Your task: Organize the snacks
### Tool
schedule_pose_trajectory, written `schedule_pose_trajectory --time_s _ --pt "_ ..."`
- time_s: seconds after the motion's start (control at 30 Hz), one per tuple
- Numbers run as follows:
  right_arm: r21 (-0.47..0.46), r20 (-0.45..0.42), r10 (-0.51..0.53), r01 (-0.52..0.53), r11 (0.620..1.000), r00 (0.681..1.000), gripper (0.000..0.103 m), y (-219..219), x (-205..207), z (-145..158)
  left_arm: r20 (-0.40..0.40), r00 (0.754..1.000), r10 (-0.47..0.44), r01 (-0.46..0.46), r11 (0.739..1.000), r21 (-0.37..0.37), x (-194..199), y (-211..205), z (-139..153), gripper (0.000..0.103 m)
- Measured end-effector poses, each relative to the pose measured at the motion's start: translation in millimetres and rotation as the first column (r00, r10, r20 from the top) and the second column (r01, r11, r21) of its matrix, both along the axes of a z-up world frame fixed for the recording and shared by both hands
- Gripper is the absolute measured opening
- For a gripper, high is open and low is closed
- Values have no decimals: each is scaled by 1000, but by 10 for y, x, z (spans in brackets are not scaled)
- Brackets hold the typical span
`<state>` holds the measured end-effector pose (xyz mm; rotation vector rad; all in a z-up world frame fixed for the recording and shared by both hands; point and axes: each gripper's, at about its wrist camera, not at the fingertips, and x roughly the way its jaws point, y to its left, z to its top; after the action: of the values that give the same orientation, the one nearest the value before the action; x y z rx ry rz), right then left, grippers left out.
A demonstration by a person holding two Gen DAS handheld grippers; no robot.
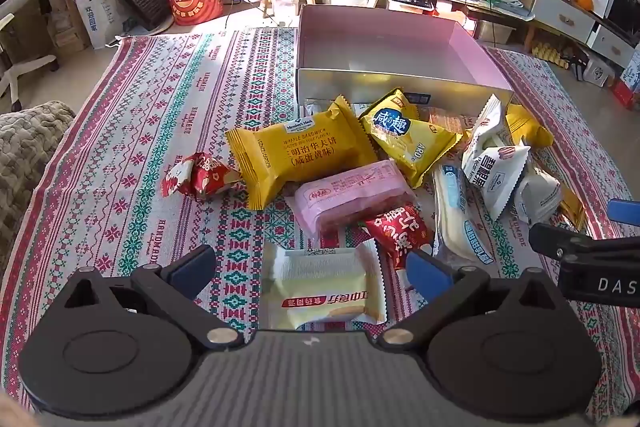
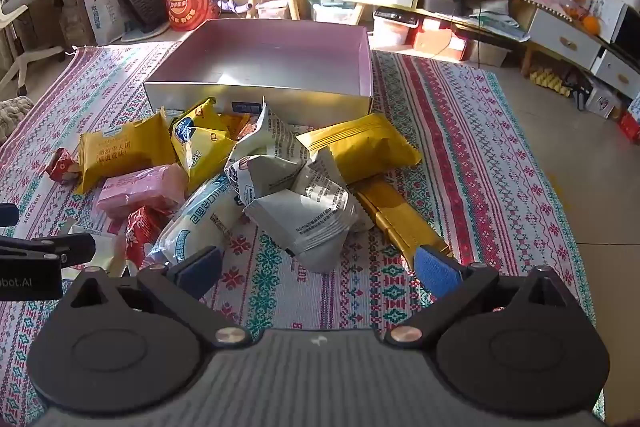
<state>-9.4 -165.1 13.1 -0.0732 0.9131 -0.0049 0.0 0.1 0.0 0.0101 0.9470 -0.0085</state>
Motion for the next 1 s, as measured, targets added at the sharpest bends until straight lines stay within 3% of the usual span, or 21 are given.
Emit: schedule_pose_trajectory --time_s 1.0 --pt "-16 -1 -3 3 1000 1000 103 34 1 -53 6 1000 0 0 1000 6 -12 7 -4 103"
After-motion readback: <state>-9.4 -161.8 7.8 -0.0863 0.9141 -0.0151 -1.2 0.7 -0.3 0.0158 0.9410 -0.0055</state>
